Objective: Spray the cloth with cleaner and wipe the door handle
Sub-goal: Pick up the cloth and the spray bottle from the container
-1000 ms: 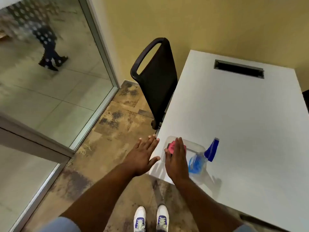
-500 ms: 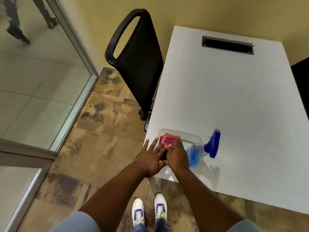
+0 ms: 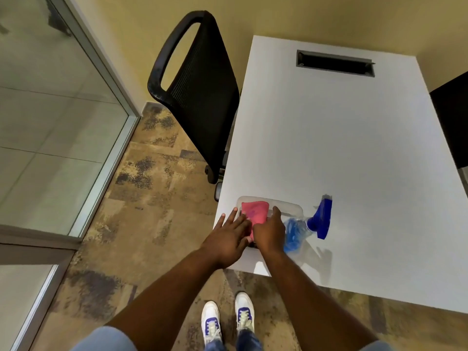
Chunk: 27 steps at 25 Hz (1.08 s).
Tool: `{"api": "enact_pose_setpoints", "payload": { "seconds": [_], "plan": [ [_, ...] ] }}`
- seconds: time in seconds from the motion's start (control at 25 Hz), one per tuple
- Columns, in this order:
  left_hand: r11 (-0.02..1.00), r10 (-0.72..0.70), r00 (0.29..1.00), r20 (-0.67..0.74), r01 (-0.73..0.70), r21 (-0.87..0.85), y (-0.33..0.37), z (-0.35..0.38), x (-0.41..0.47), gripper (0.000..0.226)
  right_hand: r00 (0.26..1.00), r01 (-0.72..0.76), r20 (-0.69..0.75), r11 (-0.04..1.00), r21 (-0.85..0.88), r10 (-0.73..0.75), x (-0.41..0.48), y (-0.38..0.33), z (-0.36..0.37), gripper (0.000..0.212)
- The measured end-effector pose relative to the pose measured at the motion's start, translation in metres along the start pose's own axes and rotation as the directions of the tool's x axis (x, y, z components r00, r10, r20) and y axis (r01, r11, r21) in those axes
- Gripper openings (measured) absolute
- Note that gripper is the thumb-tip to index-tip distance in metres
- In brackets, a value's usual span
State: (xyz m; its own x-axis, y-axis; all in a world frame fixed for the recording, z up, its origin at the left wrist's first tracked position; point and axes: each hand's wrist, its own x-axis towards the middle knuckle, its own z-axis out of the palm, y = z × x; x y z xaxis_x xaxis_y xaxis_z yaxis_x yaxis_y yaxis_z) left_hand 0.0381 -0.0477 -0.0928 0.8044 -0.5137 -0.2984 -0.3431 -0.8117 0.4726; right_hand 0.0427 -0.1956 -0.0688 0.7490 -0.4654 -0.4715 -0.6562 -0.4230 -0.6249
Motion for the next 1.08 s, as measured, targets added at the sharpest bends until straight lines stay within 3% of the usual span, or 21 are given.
{"api": "enact_pose_setpoints", "payload": {
  "seconds": [0.08, 0.16, 0.2, 0.36, 0.4, 0.52, 0.6, 0.72, 0.8, 0.84, 0.92, 1.0, 1.08],
  "plan": [
    [0.919, -0.191, 0.972, -0.136, 0.128, -0.374, 0.01, -0.017, -0.002, 0.063, 0.999, -0.017, -0.031, 0.998, 0.06, 0.019, -0.009, -0.012, -0.006, 0.07],
    [0.699, -0.41, 0.903, -0.129, 0.22, -0.681, 0.023, -0.043, -0.001, 0.07, 0.998, 0.022, -0.054, 0.978, 0.208, -0.011, -0.019, -0.025, -0.016, 0.069],
    [0.587, -0.448, 0.89, -0.08, 0.226, -0.778, 0.029, -0.058, 0.0, 0.072, 0.998, 0.054, -0.047, 0.963, 0.264, -0.043, -0.024, -0.033, -0.024, 0.069],
    [0.075, -0.283, 0.958, 0.04, 0.064, -0.995, 0.041, -0.119, 0.003, 0.054, 0.97, 0.18, 0.062, 0.86, 0.478, -0.237, -0.036, -0.065, -0.058, 0.073],
    [0.004, -0.262, 0.964, 0.048, 0.05, -0.999, 0.043, -0.134, 0.002, 0.053, 0.954, 0.209, 0.078, 0.828, 0.52, -0.29, -0.04, -0.073, -0.069, 0.072],
    [-0.04, -0.314, 0.949, 0.035, 0.024, -0.999, 0.051, -0.168, -0.002, 0.052, 0.908, 0.336, 0.026, 0.765, 0.549, -0.418, -0.055, -0.09, -0.095, 0.066],
    [-0.044, -0.352, 0.936, -0.004, -0.021, -0.999, 0.058, -0.18, -0.002, 0.045, 0.871, 0.477, -0.143, 0.737, 0.479, -0.471, -0.066, -0.09, -0.107, 0.06],
    [-0.045, -0.355, 0.932, -0.075, -0.097, -0.994, 0.068, -0.189, 0.002, 0.027, 0.707, 0.687, -0.431, 0.691, 0.225, -0.561, -0.073, -0.073, -0.126, 0.056],
    [-0.049, -0.366, 0.928, -0.073, -0.097, -0.994, 0.075, -0.19, 0.004, 0.023, 0.611, 0.731, -0.51, 0.679, 0.069, -0.606, -0.07, -0.053, -0.137, 0.065],
    [-0.055, -0.377, 0.924, -0.067, -0.095, -0.994, 0.078, -0.189, 0.005, 0.021, 0.617, 0.714, -0.517, 0.699, 0.049, -0.594, -0.067, -0.043, -0.141, 0.073],
    [-0.08, -0.39, 0.919, -0.047, -0.085, -0.993, 0.084, -0.185, 0.008, 0.016, 0.709, 0.63, -0.488, 0.768, 0.114, -0.509, -0.061, -0.022, -0.144, 0.088],
    [-0.112, -0.392, 0.92, -0.025, -0.075, -0.991, 0.089, -0.18, 0.009, 0.013, 0.805, 0.539, -0.407, 0.818, 0.2, -0.432, -0.057, -0.001, -0.139, 0.098],
    [-0.127, -0.4, 0.916, -0.007, -0.064, -0.99, 0.09, -0.176, 0.009, 0.015, 0.857, 0.488, -0.318, 0.837, 0.247, -0.406, -0.051, 0.019, -0.13, 0.102]
  ]
}}
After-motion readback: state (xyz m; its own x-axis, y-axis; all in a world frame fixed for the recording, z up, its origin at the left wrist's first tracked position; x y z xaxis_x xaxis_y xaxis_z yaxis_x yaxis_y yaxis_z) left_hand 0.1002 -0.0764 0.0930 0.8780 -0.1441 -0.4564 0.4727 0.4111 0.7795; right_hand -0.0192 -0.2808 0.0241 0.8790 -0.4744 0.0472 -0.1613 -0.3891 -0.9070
